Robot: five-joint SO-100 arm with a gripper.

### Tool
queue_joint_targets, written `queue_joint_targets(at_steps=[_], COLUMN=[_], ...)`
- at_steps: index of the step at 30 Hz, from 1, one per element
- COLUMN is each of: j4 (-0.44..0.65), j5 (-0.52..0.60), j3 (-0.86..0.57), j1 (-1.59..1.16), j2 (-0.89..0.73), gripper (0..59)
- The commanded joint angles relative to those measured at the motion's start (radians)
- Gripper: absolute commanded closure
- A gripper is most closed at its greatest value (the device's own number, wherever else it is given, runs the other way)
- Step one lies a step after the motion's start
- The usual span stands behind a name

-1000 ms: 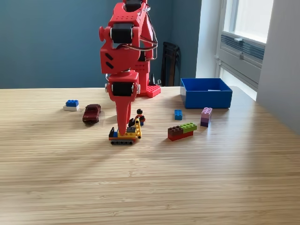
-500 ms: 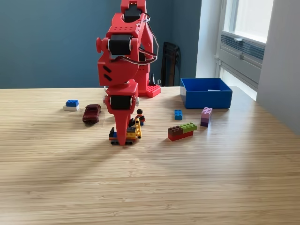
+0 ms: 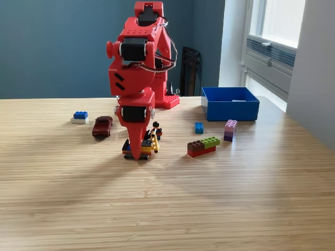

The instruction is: Grasp a lego block and put it in the bin.

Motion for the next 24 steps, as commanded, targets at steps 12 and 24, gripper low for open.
queue_joint_targets(at_steps=[12,24], j4=[0.186,0.213], j5=[0.044,0.137], j3=[-0.071,0.324], j1=[-0.196,-0.614], j2=[0.304,0.699], gripper=[58.6,58.6])
